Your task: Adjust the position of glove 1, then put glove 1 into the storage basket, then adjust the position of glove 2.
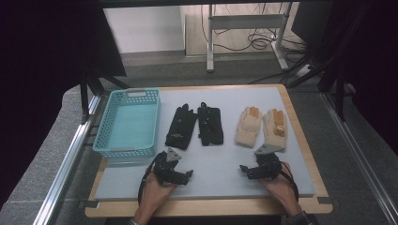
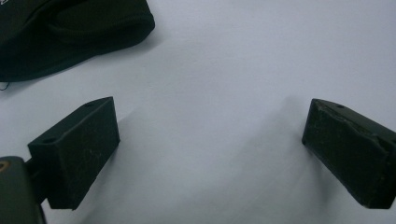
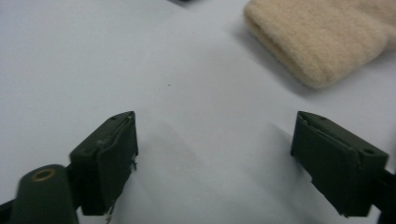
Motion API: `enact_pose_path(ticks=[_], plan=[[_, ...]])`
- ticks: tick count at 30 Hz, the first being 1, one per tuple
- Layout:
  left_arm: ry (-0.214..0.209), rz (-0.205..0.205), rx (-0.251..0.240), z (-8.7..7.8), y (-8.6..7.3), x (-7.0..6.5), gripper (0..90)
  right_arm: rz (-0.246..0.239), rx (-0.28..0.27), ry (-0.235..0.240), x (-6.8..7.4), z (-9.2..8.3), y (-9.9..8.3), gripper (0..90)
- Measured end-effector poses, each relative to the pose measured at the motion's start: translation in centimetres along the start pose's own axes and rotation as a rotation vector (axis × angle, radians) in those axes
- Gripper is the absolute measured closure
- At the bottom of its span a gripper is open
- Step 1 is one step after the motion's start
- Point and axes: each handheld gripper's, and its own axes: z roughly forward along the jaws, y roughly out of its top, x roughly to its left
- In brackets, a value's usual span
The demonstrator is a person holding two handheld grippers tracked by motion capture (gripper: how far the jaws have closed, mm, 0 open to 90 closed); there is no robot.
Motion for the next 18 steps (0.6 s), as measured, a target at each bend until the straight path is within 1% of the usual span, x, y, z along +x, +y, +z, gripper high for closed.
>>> enact_pose_path(ticks=[3,9,18], plan=[[0.003,0.0,-0.001,0.01,-0.01,-0.04,4.0,-0.008,0.004,0.004,0.07,0.05,0.02,11.0],[0.003,0.0,-0.002,0.0,-0.02,-0.04,4.0,-0.007,0.007,0.005,0.07,0.07,0.05,10.8],[0.003,0.0,-0.003,0.0,-0.03,-0.04,4.1,0.008,0.007,-0.001,0.15,0.1,0.11,11.2]])
